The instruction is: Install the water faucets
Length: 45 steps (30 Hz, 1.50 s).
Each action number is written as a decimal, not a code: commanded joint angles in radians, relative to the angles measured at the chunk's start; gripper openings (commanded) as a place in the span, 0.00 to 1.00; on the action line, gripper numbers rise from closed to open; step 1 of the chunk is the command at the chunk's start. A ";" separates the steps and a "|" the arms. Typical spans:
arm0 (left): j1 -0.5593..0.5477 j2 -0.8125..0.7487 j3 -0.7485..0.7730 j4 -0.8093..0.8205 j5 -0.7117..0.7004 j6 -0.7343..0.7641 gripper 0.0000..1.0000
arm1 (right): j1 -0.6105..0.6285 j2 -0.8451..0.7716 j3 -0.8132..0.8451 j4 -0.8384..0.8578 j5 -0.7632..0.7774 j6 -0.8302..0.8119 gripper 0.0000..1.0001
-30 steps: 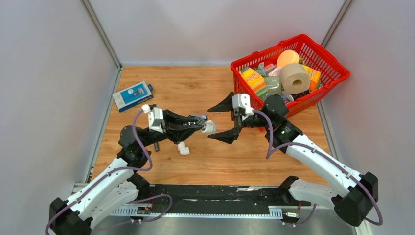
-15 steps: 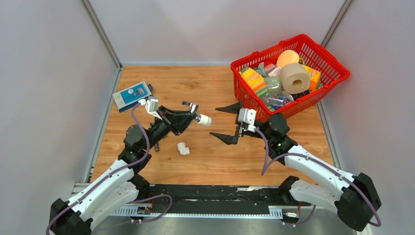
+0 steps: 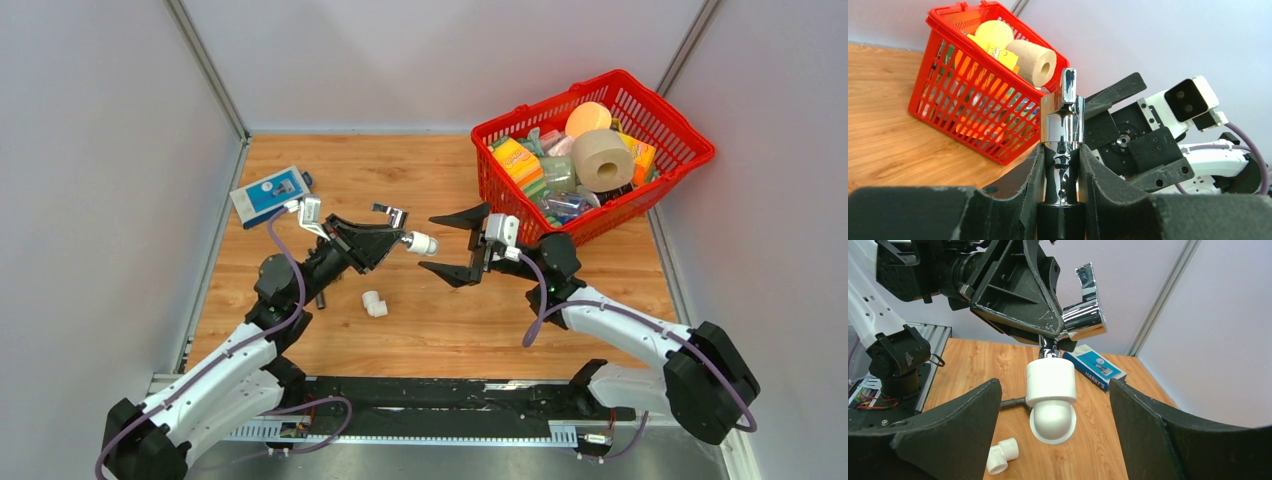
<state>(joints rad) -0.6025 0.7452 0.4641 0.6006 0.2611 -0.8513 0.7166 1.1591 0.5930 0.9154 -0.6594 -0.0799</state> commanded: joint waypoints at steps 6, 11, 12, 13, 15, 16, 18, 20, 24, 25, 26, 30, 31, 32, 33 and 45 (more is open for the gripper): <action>-0.003 0.031 0.024 0.175 0.035 -0.072 0.00 | 0.006 0.083 0.047 0.115 -0.080 0.126 0.75; -0.003 0.042 0.031 0.192 0.079 -0.014 0.00 | 0.006 0.119 0.070 0.131 -0.086 0.205 0.61; -0.003 0.040 0.028 0.194 0.090 0.006 0.00 | 0.006 0.125 0.080 0.134 -0.100 0.233 0.53; -0.003 0.039 0.019 0.199 0.101 0.058 0.00 | 0.004 0.132 0.091 0.135 -0.112 0.256 0.45; -0.003 0.036 0.013 0.199 0.135 0.142 0.00 | 0.000 0.145 0.102 0.157 -0.118 0.339 0.24; -0.003 0.033 0.016 0.200 0.165 0.174 0.00 | -0.003 0.152 0.108 0.168 -0.129 0.370 0.14; -0.002 0.029 0.018 0.205 0.211 0.259 0.00 | -0.003 0.160 0.123 0.178 -0.149 0.435 0.00; 0.000 0.032 0.025 0.215 0.280 0.348 0.00 | -0.008 0.168 0.145 0.177 -0.181 0.506 0.00; 0.020 0.046 0.068 0.271 0.490 0.468 0.00 | -0.025 0.189 0.211 0.166 -0.238 0.665 0.00; 0.038 0.049 0.079 0.287 0.544 0.469 0.00 | -0.032 0.195 0.220 0.178 -0.246 0.724 0.00; 0.046 0.060 0.103 0.297 0.575 0.466 0.00 | -0.043 0.201 0.232 0.183 -0.250 0.773 0.00; 0.076 0.106 0.177 0.326 0.699 0.465 0.00 | -0.072 0.231 0.283 0.178 -0.269 0.922 0.00; 0.076 0.126 0.191 0.327 0.723 0.466 0.00 | -0.072 0.234 0.297 0.162 -0.266 0.933 0.00; 0.075 0.135 0.212 0.338 0.733 0.468 0.00 | -0.072 0.238 0.307 0.143 -0.266 0.928 0.00; 0.078 0.158 0.220 0.346 0.742 0.463 0.00 | -0.072 0.241 0.318 0.120 -0.261 0.918 0.00; 0.142 0.166 0.202 0.237 0.380 0.321 0.00 | -0.086 0.106 0.358 -0.288 0.036 0.309 0.81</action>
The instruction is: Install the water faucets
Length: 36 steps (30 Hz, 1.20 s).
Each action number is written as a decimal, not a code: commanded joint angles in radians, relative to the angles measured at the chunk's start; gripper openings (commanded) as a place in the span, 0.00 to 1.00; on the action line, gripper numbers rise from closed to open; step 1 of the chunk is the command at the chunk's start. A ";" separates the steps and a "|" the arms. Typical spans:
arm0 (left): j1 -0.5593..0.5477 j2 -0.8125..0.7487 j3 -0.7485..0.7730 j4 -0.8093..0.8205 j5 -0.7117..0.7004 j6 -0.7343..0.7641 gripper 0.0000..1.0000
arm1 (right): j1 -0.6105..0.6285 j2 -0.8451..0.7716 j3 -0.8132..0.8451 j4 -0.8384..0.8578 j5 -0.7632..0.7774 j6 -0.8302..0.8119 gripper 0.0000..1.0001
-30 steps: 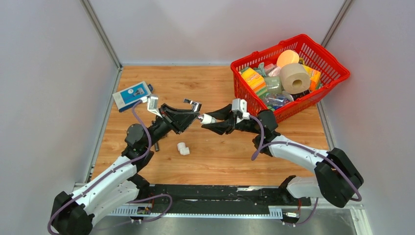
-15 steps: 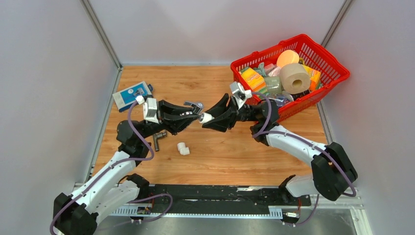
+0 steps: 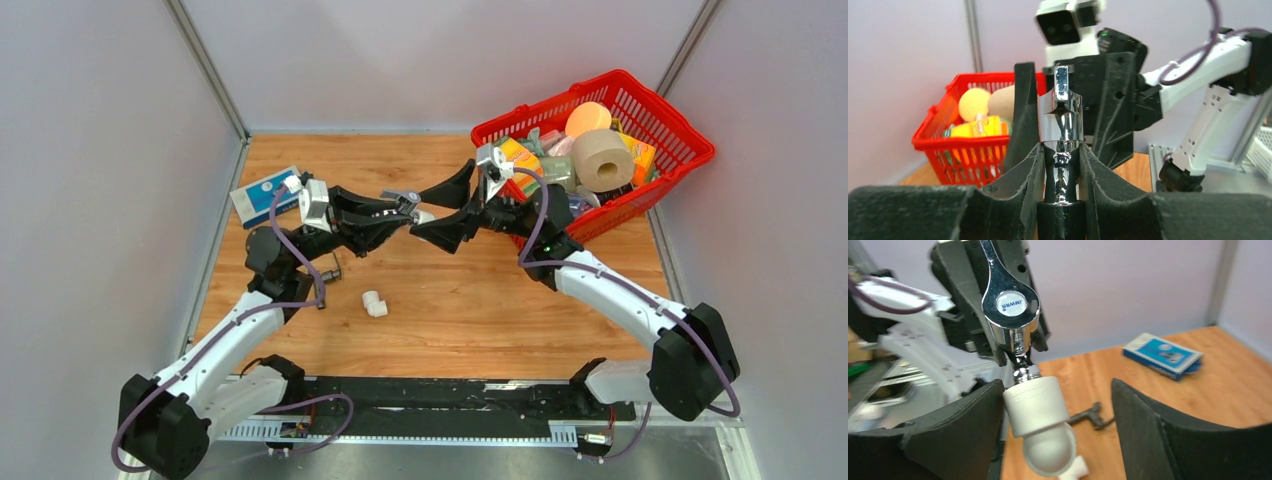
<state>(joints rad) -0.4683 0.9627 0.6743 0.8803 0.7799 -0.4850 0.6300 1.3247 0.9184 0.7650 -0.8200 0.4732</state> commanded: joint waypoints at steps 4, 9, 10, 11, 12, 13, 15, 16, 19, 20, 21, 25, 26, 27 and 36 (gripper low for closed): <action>0.008 -0.105 -0.007 -0.232 -0.296 -0.063 0.00 | 0.000 -0.055 0.013 -0.093 0.211 -0.330 0.87; 0.010 -0.166 0.017 -0.421 -0.509 -0.131 0.00 | 0.008 -0.021 0.000 -0.021 0.209 -0.422 0.89; 0.010 -0.171 0.022 -0.464 -0.527 -0.144 0.00 | 0.014 -0.013 -0.001 -0.012 0.216 -0.454 0.89; 0.008 -0.185 0.031 -0.483 -0.568 -0.167 0.00 | 0.022 -0.004 -0.001 -0.004 0.220 -0.467 0.89; 0.008 -0.189 0.037 -0.524 -0.611 -0.182 0.00 | 0.028 0.004 -0.003 0.006 0.226 -0.514 0.89; 0.010 -0.202 0.045 -0.546 -0.628 -0.205 0.00 | 0.037 0.010 -0.003 0.011 0.234 -0.556 0.89; 0.010 -0.217 0.054 -0.598 -0.669 -0.234 0.00 | 0.059 0.019 -0.001 0.007 0.252 -0.620 0.89; 0.008 -0.223 0.056 -0.604 -0.677 -0.242 0.00 | 0.069 0.019 -0.001 0.004 0.263 -0.651 0.89; 0.008 -0.225 0.065 -0.618 -0.668 -0.285 0.00 | 0.106 0.004 -0.022 0.002 0.294 -0.740 0.89; 0.010 -0.225 0.068 -0.621 -0.659 -0.296 0.00 | 0.121 -0.007 -0.036 0.003 0.307 -0.767 0.89; 0.008 -0.223 0.070 -0.623 -0.653 -0.315 0.00 | 0.134 -0.021 -0.050 0.008 0.324 -0.797 0.89; 0.010 -0.223 0.062 -0.609 -0.623 -0.384 0.00 | 0.180 -0.094 -0.150 0.051 0.381 -0.878 0.89; 0.010 -0.219 0.064 -0.604 -0.611 -0.394 0.00 | 0.189 -0.117 -0.171 0.063 0.389 -0.898 0.89; 0.008 -0.217 0.064 -0.601 -0.605 -0.412 0.00 | 0.198 -0.137 -0.194 0.077 0.400 -0.915 0.89; 0.008 -0.216 0.074 -0.641 -0.571 -0.481 0.00 | 0.244 -0.213 -0.276 0.077 0.418 -1.018 0.89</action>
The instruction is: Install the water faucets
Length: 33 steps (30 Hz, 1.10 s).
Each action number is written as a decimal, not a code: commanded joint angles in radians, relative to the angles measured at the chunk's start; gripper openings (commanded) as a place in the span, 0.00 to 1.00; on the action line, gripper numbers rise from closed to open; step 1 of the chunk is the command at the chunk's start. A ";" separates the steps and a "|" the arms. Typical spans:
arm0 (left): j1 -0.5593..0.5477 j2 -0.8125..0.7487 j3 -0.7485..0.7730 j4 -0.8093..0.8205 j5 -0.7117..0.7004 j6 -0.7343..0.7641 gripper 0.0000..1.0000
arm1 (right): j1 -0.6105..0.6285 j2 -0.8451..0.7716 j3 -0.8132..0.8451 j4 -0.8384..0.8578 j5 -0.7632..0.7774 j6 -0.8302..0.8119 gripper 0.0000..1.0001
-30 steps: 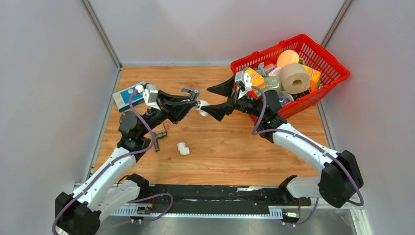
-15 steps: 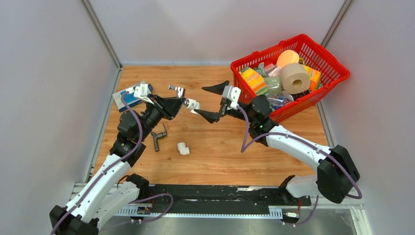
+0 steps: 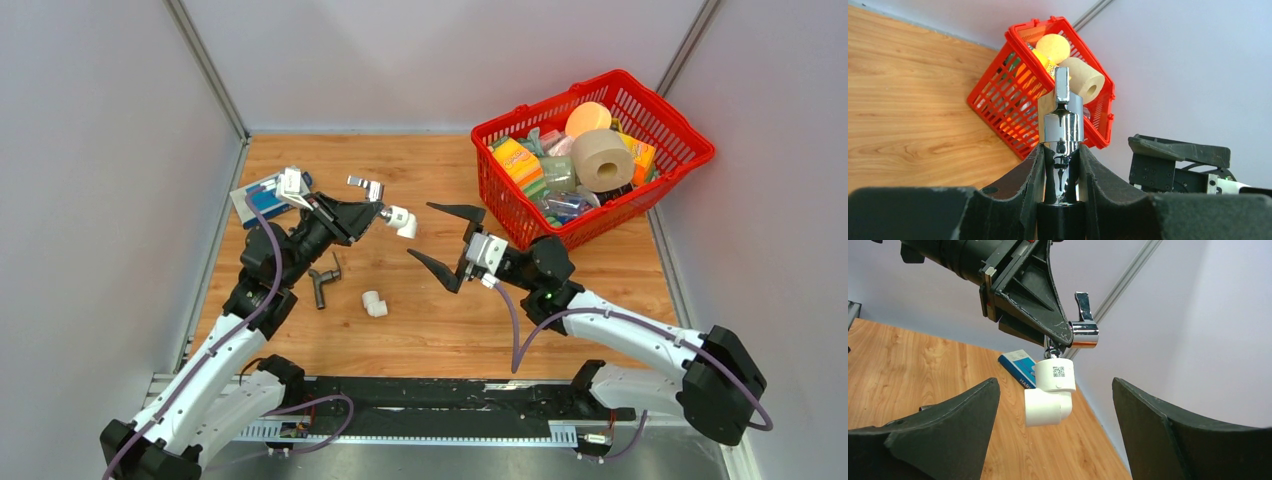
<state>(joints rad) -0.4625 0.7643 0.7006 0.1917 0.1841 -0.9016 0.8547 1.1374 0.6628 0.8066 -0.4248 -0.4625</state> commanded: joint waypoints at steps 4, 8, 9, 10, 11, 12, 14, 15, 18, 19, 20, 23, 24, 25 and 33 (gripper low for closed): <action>0.004 -0.014 0.053 0.031 0.034 -0.074 0.00 | 0.030 -0.041 -0.029 0.003 0.035 -0.110 0.89; 0.002 -0.014 0.048 0.023 0.051 -0.076 0.00 | 0.032 -0.057 -0.048 0.003 0.061 -0.122 0.91; 0.004 -0.016 0.045 0.023 0.051 -0.076 0.00 | 0.032 -0.062 -0.048 -0.004 0.066 -0.125 0.91; 0.002 -0.017 0.040 0.022 0.051 -0.076 0.00 | 0.033 -0.065 -0.043 -0.015 0.069 -0.126 0.91; 0.002 -0.023 0.037 0.022 0.049 -0.076 0.00 | 0.032 -0.068 -0.040 -0.032 0.072 -0.128 0.91; 0.002 -0.025 0.034 0.020 0.048 -0.076 0.00 | 0.032 -0.070 -0.035 -0.044 0.077 -0.128 0.91; 0.002 -0.034 0.027 0.018 0.045 -0.074 0.00 | 0.032 -0.070 -0.040 -0.041 0.078 -0.130 0.92; 0.004 -0.037 0.023 0.020 0.045 -0.071 0.00 | 0.032 -0.073 -0.042 -0.038 0.075 -0.125 0.93; 0.002 -0.046 0.019 0.015 0.045 -0.069 0.00 | 0.032 -0.073 -0.052 -0.012 0.075 -0.097 0.97; 0.002 -0.051 0.017 0.015 0.045 -0.068 0.00 | 0.033 -0.071 -0.060 0.011 0.074 -0.087 1.00; 0.002 -0.054 0.016 0.015 0.048 -0.068 0.00 | 0.032 -0.068 -0.069 0.035 0.073 -0.084 1.00; 0.002 -0.062 0.016 0.009 0.052 -0.063 0.00 | 0.035 -0.061 -0.100 0.100 0.101 -0.074 1.00; 0.002 -0.062 0.016 0.008 0.055 -0.063 0.00 | 0.035 -0.061 -0.106 0.094 0.107 -0.090 1.00; 0.002 -0.060 0.014 0.008 0.057 -0.065 0.00 | 0.035 -0.062 -0.106 0.077 0.104 -0.109 1.00; 0.004 -0.040 0.017 0.035 0.107 -0.114 0.00 | 0.110 -0.042 -0.126 0.109 0.109 -0.324 1.00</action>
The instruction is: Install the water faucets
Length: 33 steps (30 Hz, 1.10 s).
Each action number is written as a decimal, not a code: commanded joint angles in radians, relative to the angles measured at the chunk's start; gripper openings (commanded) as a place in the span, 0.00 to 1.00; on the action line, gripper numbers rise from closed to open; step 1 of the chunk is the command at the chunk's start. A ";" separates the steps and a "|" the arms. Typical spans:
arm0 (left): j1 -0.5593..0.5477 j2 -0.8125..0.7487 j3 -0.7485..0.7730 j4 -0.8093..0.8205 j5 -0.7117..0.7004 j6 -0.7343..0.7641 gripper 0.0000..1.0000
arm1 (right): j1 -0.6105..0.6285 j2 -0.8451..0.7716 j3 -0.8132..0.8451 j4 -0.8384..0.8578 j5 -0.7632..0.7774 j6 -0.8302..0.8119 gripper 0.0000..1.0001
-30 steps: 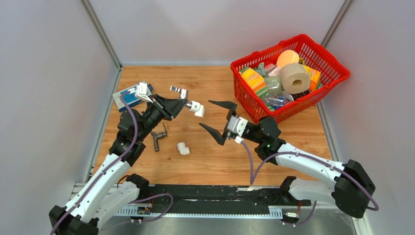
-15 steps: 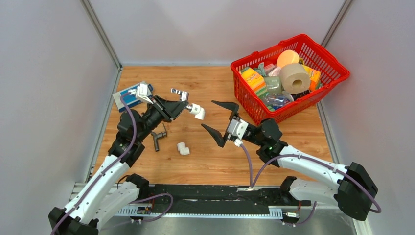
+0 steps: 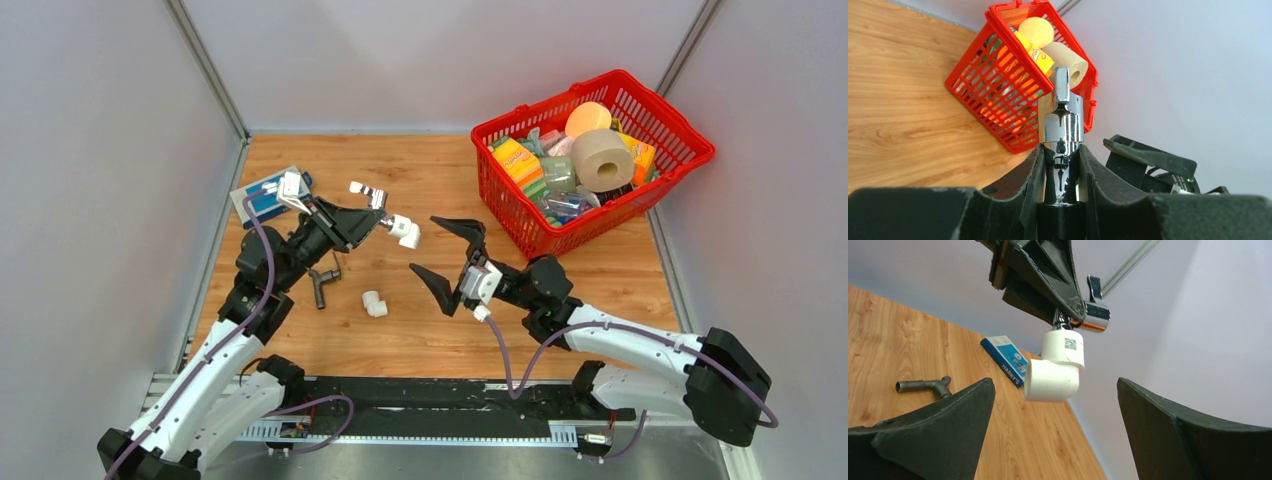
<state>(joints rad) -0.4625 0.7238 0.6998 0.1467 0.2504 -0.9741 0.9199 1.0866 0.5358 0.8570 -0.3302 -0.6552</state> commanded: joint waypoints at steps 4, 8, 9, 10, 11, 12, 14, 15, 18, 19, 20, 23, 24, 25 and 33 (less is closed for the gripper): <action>0.002 0.005 0.023 0.086 0.062 -0.063 0.00 | 0.086 0.064 0.015 0.100 0.057 -0.204 0.95; 0.002 0.008 0.027 0.085 0.076 -0.066 0.00 | 0.097 0.116 0.033 0.119 0.094 -0.279 0.89; 0.002 0.011 0.029 0.085 0.078 -0.066 0.00 | 0.102 0.127 0.036 0.123 0.106 -0.302 0.88; 0.004 0.014 0.029 0.085 0.079 -0.067 0.00 | 0.106 0.137 0.041 0.134 0.115 -0.317 0.86; 0.002 0.012 0.030 0.085 0.081 -0.069 0.00 | 0.108 0.148 0.043 0.145 0.120 -0.328 0.85; 0.002 0.015 0.032 0.086 0.085 -0.069 0.00 | 0.108 0.159 0.046 0.155 0.122 -0.336 0.84; 0.004 0.025 0.032 0.093 0.093 -0.075 0.00 | 0.112 0.182 0.044 0.197 0.135 -0.353 0.82; 0.002 0.026 0.035 0.097 0.098 -0.078 0.00 | 0.111 0.193 0.043 0.227 0.144 -0.354 0.81; 0.002 0.028 0.035 0.097 0.102 -0.081 0.00 | 0.112 0.217 0.046 0.272 0.158 -0.354 0.77; 0.004 0.026 0.035 0.099 0.102 -0.081 0.00 | 0.111 0.222 0.050 0.269 0.158 -0.353 0.75; 0.004 0.026 0.035 0.100 0.102 -0.080 0.00 | 0.112 0.223 0.056 0.263 0.160 -0.347 0.73; 0.004 0.023 0.035 0.108 0.110 -0.078 0.00 | 0.111 0.225 0.072 0.241 0.163 -0.319 0.65; 0.002 0.020 0.033 0.108 0.112 -0.072 0.00 | 0.112 0.222 0.076 0.232 0.163 -0.302 0.62; 0.002 0.016 0.032 0.109 0.112 -0.074 0.00 | 0.111 0.219 0.082 0.218 0.164 -0.288 0.58; 0.002 -0.014 -0.005 0.183 0.194 0.055 0.00 | 0.105 0.164 0.159 -0.015 0.073 -0.075 0.08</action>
<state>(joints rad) -0.4500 0.7437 0.6983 0.1940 0.3305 -0.9977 1.0241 1.2987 0.6258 0.9726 -0.1780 -0.8936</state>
